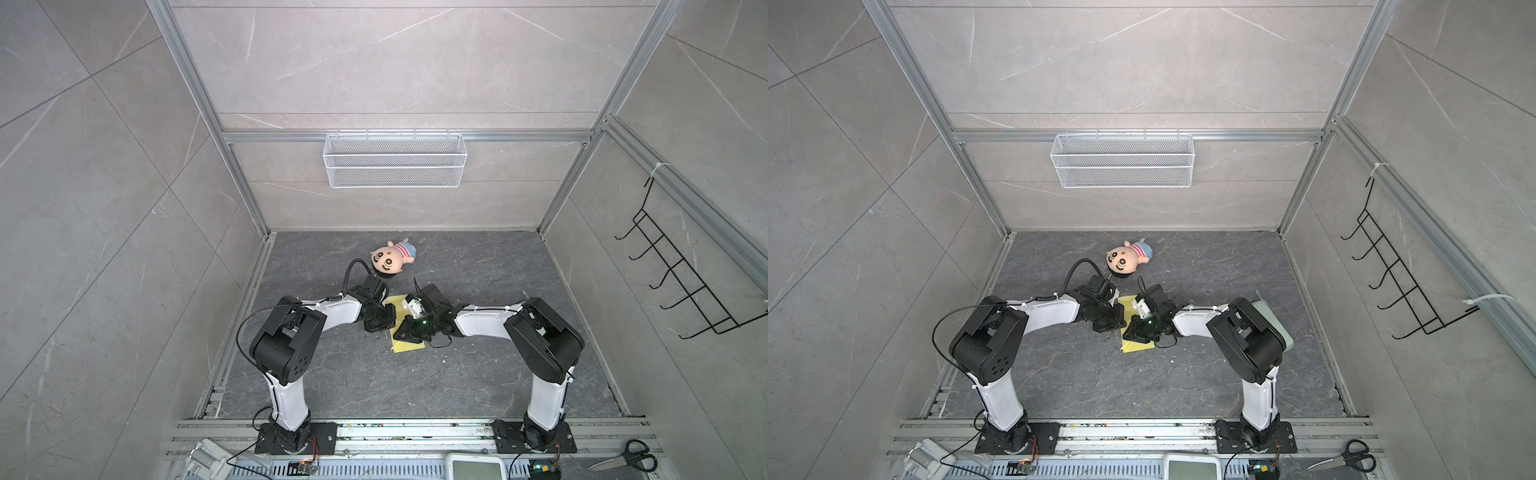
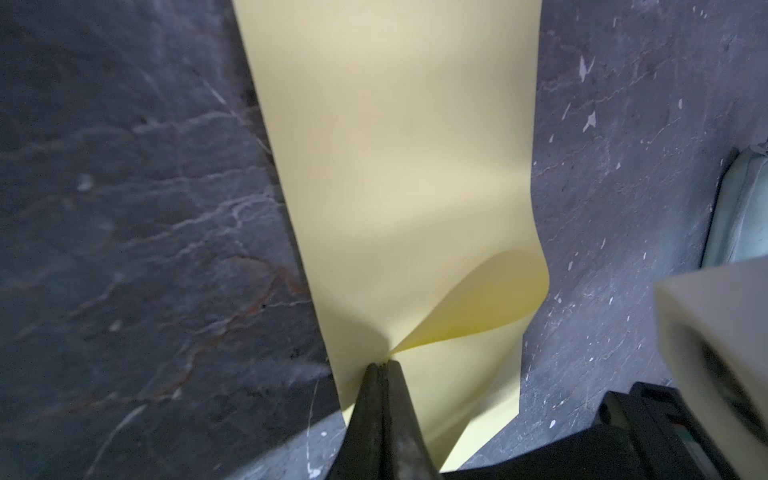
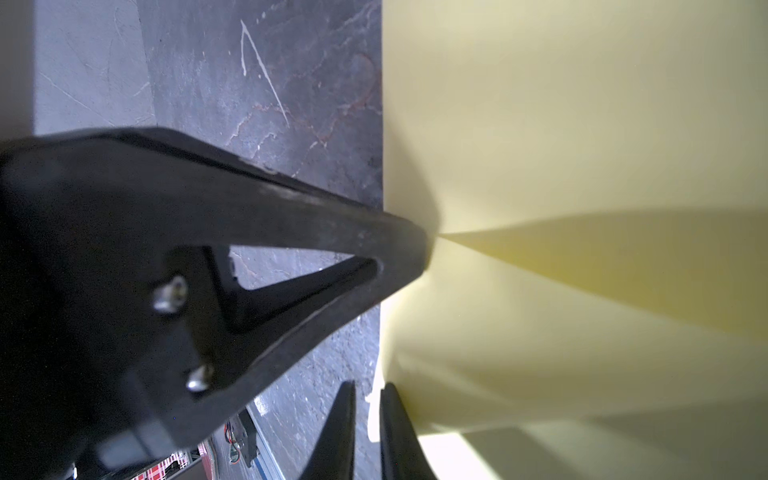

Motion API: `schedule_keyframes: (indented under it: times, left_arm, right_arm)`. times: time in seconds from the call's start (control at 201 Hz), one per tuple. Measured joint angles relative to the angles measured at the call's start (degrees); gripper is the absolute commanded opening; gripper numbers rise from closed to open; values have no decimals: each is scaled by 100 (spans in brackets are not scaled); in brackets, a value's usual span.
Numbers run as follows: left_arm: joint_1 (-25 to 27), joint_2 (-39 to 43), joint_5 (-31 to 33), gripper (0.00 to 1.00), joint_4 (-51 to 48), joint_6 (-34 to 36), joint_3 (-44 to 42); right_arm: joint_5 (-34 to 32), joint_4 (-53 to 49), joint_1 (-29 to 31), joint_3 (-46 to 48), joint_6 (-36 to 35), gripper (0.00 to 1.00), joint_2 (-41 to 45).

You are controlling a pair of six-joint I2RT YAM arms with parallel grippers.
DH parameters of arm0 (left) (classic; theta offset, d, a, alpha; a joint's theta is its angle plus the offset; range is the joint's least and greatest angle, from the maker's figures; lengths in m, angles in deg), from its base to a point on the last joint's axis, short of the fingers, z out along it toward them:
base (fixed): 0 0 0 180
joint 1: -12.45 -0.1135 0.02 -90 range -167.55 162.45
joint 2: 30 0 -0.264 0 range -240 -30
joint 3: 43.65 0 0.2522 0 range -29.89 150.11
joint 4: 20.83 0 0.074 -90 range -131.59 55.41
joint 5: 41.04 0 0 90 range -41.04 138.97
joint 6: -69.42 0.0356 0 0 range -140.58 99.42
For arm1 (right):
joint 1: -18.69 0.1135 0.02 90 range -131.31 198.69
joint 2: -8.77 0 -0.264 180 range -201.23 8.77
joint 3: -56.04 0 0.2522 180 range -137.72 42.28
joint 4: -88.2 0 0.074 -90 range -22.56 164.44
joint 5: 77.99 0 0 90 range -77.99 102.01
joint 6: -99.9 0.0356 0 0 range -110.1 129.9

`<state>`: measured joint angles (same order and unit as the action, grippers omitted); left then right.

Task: Fold a paper plane with a square sheet of paper (pick it up from the middle)

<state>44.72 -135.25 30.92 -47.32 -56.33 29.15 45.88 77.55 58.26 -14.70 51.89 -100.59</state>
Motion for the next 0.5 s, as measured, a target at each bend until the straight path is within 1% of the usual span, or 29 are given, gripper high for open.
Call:
schedule_keyframes:
  times: [0.309,0.388,0.498]
  left_arm:
    - [0,0,2,0,-13,0,9]
    - [0,0,2,0,-15,2,11]
    - [0,0,2,0,-15,2,11]
  right_arm:
    - [-2,87,0,22,42,17,-79]
    - [-31,192,0,109,55,21,-52]
    - [-289,221,0,343,76,29,227]
